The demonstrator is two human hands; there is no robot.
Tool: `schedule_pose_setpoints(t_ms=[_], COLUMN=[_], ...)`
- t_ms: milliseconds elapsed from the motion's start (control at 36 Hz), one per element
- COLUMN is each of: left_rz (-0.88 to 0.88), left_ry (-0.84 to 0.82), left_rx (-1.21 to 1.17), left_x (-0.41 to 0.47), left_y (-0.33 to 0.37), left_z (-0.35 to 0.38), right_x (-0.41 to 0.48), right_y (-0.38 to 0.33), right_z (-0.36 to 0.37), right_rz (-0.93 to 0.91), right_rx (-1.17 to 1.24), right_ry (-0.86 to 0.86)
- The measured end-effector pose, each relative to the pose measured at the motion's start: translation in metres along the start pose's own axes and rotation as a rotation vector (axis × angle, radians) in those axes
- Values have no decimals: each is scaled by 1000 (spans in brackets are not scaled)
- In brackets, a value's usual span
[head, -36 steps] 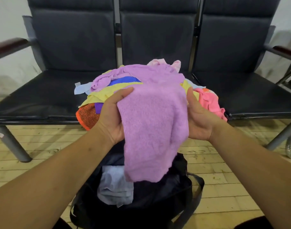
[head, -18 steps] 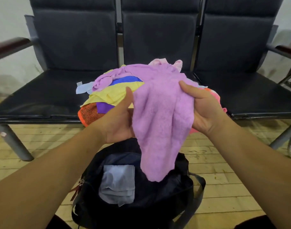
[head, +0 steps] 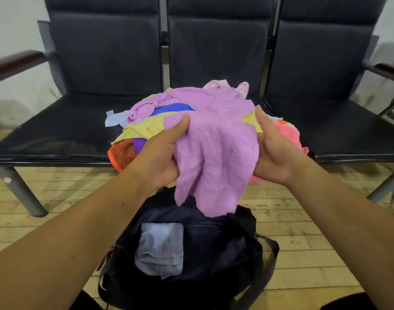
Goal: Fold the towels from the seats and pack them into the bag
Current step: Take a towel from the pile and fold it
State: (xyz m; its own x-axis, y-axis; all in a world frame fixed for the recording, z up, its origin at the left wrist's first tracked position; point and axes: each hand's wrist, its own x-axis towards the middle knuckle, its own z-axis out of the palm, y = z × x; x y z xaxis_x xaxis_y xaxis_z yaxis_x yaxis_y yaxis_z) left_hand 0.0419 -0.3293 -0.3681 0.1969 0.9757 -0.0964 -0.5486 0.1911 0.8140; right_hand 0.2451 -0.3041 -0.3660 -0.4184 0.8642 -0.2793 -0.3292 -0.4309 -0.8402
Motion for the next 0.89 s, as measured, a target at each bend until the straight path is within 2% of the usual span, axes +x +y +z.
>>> schedule_pose_setpoints(t_ms=[56, 167, 250, 361, 444, 639, 750, 889], left_rz=[3, -2, -8, -47, -51, 83, 163, 222], left_ry=[42, 139, 110, 31, -21, 129, 203, 210], left_rx=[57, 307, 516, 432, 467, 711, 711, 626], left_x=[3, 11, 12, 13, 14, 17, 16, 10], left_y=[2, 8, 11, 12, 14, 17, 15, 16], left_z=[-4, -22, -31, -33, -35, -48, -45, -36], right_x=[0, 5, 9, 13, 14, 15, 16, 13], right_y=[5, 5, 5, 8, 6, 5, 9, 8], right_z=[1, -2, -6, -10, -12, -14, -12, -3], right_rz=[13, -56, -98, -136, -169, -287, -359, -496], right_rx=[-84, -66, -62, -75, -83, -348, -390, -423], right_ry=[-21, -7, 39, 146, 121, 234, 296, 339])
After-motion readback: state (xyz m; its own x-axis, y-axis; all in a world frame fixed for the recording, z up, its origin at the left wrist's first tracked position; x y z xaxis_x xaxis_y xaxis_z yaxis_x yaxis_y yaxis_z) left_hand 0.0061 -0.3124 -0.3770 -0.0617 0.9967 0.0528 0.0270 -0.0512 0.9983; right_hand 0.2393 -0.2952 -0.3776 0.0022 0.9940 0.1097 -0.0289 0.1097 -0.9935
